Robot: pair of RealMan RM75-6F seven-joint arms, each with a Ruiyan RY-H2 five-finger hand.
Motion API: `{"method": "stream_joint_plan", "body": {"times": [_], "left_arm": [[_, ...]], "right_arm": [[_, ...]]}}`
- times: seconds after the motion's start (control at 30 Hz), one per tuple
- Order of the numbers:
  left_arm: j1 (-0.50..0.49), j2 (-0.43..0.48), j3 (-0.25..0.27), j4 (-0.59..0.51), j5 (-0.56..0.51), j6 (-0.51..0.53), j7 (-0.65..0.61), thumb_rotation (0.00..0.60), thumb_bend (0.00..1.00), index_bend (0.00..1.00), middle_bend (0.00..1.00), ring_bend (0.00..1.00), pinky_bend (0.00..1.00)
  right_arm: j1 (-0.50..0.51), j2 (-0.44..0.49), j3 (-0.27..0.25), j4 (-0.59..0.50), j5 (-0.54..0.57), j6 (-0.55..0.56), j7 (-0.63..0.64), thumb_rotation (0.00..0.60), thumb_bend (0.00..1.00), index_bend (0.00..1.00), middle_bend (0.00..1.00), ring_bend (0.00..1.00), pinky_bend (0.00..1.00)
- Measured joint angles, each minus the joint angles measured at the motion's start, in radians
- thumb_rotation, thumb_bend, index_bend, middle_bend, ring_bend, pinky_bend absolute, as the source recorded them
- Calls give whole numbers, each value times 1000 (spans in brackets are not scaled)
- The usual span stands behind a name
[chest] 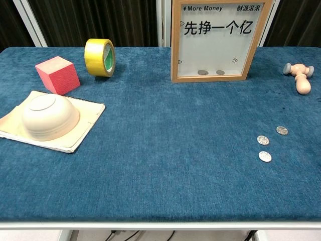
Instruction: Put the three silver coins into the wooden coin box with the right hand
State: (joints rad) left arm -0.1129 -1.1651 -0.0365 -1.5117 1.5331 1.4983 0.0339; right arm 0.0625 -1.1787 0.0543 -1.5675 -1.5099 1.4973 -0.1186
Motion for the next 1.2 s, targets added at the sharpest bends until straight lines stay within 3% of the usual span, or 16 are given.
{"method": "stream_joint_plan", "body": {"times": [0.4,0.7,1.2], "left_arm": [[9,3,13,-15,22,15,-2,600,0,18,0,0,0],[9,-5,10,-5,13,9,-15,600,0,18,0,0,0],[20,-12,9,-10,-12,7,17,600,0,18,0,0,0]], "right_arm": [[-1,-2,-13,3,-30,7,-8,600,178,0,0,0,0],[11,-7,-55,-14,-105,-15,-27,600,178,0,0,0,0],[130,-103,-101,20,-201,-195,-136,600,210,34,0,0,0]]}}
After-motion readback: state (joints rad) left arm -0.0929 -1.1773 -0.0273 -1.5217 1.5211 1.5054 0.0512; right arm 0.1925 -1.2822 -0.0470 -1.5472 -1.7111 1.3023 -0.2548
